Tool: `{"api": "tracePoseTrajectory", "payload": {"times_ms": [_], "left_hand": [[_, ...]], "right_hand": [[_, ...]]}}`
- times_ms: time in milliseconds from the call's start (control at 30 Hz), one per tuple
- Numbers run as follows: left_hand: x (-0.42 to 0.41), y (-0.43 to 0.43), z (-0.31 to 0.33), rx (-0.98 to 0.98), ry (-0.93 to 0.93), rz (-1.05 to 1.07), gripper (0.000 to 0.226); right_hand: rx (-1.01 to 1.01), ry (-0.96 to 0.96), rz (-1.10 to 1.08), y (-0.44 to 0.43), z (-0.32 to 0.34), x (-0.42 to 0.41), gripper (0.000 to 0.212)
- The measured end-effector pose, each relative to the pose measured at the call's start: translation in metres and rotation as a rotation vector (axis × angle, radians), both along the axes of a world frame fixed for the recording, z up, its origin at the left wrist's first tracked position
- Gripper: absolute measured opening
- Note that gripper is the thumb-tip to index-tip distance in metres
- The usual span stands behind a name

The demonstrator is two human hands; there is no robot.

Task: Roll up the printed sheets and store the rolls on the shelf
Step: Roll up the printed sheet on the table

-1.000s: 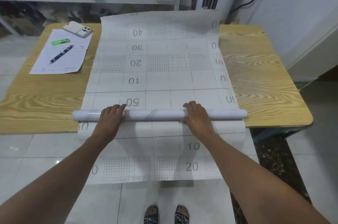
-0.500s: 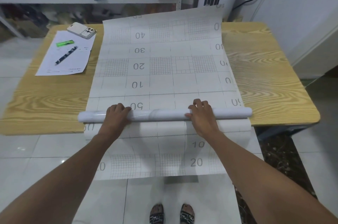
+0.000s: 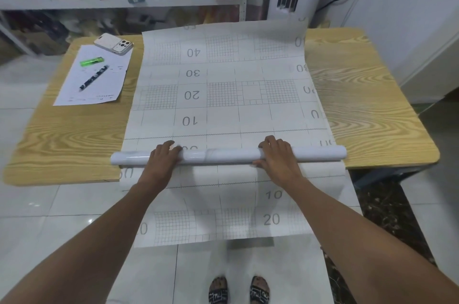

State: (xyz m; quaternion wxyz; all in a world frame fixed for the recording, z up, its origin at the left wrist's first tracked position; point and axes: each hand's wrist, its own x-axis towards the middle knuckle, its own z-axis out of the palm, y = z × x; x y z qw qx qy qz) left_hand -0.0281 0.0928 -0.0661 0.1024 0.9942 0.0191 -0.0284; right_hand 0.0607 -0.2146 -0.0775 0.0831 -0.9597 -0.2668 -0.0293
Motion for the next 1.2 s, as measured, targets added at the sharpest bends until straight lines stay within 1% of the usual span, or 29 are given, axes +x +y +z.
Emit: {"api": "tracePoseTrajectory", "payload": {"times_ms": [67,200,233,300,400,467,567,633,733,800,967,1067,1133,1200], "left_hand": [[0.000,-0.002,0.001,-0.034,0.015,0.010,0.044],[0.003,-0.007,0.001,-0.070,0.050,0.004,0.065],[0.004,-0.008,0.001,-0.078,0.054,0.016,0.066],[0.004,-0.010,0.003,-0.072,0.060,0.020,0.062],[0.006,-0.010,0.005,-0.049,0.062,-0.005,0.047],[0.006,-0.007,0.003,-0.013,0.059,-0.032,0.044],[0.003,-0.002,0.001,0.069,0.041,-0.046,0.047],[0.001,-0.002,0.001,0.107,0.021,-0.034,0.051],[0.000,-0.005,0.003,0.158,0.044,-0.017,0.058],[-0.002,-0.005,0.003,0.178,0.060,-0.032,0.058],[-0.006,-0.006,0.001,0.112,0.033,-0.018,0.052],[-0.005,-0.009,0.001,0.090,0.063,0.004,0.056],[-0.005,-0.012,0.004,0.035,0.074,0.019,0.057],[-0.007,-0.016,0.005,0.006,0.079,0.035,0.056]], "right_hand": [[0.001,-0.008,-0.002,0.000,0.000,0.000,0.042],[-0.058,-0.030,-0.003,0.001,-0.001,0.002,0.028],[-0.067,-0.031,-0.002,0.001,-0.002,0.002,0.025],[-0.082,-0.035,0.009,0.000,-0.004,0.001,0.022],[-0.040,-0.030,0.031,0.001,-0.004,0.000,0.027],[-0.006,-0.025,0.026,0.001,-0.003,0.000,0.030],[0.035,0.013,0.000,0.001,0.000,0.000,0.028],[0.032,0.044,0.017,0.000,0.000,-0.001,0.035],[0.033,0.090,0.038,-0.001,0.000,-0.002,0.044],[0.028,0.100,0.021,-0.001,0.002,-0.003,0.046],[-0.055,0.147,0.034,0.001,0.010,-0.003,0.052],[-0.005,0.191,0.020,0.003,0.015,-0.004,0.055],[0.049,0.212,-0.008,0.003,0.017,-0.005,0.049],[0.034,0.183,-0.001,0.002,0.016,-0.008,0.039]]}}
